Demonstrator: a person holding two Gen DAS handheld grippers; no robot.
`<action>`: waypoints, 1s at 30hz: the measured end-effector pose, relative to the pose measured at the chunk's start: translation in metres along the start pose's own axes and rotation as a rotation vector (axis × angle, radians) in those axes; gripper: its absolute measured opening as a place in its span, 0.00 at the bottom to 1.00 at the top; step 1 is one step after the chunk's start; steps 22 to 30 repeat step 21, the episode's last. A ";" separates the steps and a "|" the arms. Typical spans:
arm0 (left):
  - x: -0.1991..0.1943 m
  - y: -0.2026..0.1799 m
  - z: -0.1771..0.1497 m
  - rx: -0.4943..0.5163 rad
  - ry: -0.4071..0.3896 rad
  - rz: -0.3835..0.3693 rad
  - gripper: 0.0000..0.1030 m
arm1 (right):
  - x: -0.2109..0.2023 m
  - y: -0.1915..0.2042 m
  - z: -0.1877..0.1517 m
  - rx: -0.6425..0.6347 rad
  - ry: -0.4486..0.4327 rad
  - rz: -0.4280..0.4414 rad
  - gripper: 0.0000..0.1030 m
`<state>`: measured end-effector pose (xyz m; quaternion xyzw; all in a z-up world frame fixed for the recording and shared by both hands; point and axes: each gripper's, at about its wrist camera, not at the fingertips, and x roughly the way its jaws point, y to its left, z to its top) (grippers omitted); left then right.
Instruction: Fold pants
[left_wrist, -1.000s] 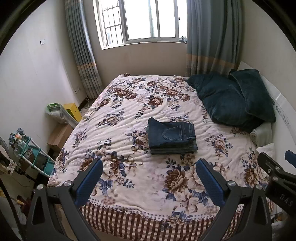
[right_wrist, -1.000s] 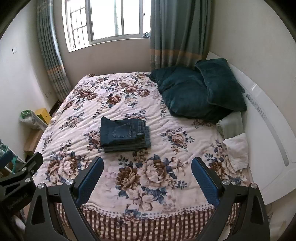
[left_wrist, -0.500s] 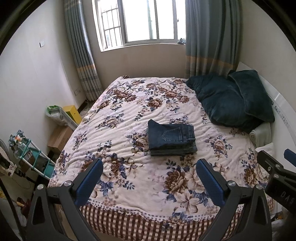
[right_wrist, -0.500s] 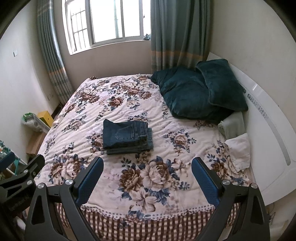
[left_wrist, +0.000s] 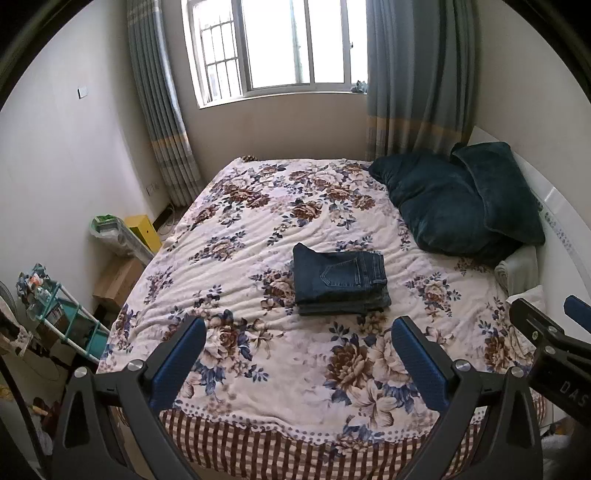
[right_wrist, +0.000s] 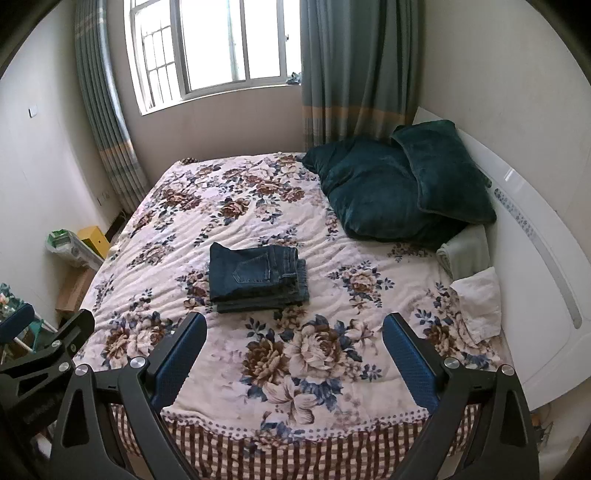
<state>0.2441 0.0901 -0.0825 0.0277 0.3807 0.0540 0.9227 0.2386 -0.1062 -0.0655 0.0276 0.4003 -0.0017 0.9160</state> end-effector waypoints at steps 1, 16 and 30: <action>0.000 0.000 0.001 0.000 -0.001 0.000 1.00 | 0.000 0.000 0.000 0.004 0.001 0.011 0.95; -0.005 -0.003 0.002 0.005 -0.013 0.009 1.00 | -0.004 0.001 0.006 -0.002 0.002 0.009 0.97; -0.006 -0.002 0.005 0.000 -0.022 0.010 1.00 | -0.004 -0.002 0.005 -0.005 0.004 0.007 0.97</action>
